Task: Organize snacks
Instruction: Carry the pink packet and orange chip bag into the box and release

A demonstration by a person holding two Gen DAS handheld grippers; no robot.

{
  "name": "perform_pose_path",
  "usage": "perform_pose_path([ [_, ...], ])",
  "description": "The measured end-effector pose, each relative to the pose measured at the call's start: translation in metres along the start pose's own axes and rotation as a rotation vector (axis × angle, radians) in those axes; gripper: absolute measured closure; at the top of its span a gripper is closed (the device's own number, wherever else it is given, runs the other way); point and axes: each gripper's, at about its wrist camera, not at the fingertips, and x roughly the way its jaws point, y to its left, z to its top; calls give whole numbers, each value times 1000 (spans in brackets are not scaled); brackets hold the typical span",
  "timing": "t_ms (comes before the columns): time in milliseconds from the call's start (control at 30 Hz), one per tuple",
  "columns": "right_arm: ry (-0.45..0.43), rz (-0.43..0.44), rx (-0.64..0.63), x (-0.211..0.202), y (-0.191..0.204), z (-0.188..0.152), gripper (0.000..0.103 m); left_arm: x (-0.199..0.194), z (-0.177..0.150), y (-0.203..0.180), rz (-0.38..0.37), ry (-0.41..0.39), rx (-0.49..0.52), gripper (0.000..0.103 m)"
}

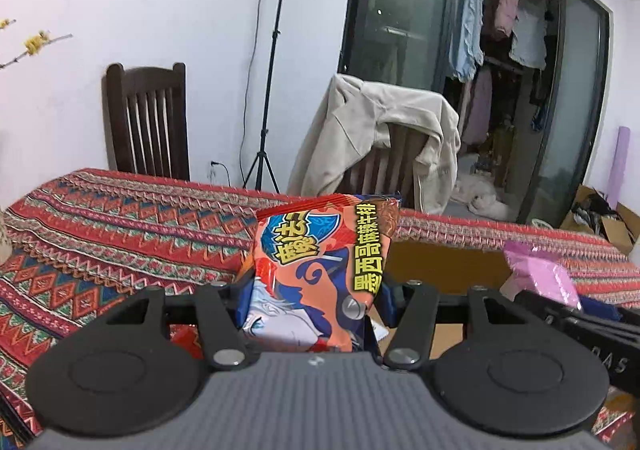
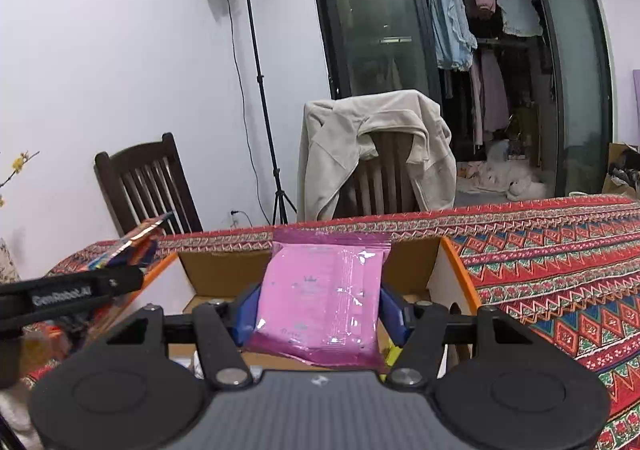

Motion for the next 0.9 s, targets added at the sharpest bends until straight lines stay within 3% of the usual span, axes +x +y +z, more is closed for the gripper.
perform_pose_path([
  [33,3,-8,-6,2,0,-1,42,2,-1,1,2,5,3,43],
  [67,9,-17,-10,4,0,-1,41,2,-3,2,5,8,2,34],
  [100,14,-23,-7,5,-2,-2,40,3,-3,3,0,11,-6,17],
  [133,9,-28,1,5,-5,-3,36,1,-5,5,-3,0,-18,9],
  [167,6,-28,5,5,-7,-3,25,-3,-6,6,6,-26,-28,0],
  [233,-3,-31,12,3,-9,-3,9,-10,-7,6,23,-66,-26,0],
  [333,-24,-42,25,-2,-12,-2,0,-14,-7,8,14,-65,-39,0],
  [667,-30,-38,23,-10,-12,0,0,-29,1,5,22,-87,-44,0],
  [900,-51,-31,-9,-37,-1,5,0,-56,8,1,14,-92,-61,0],
])
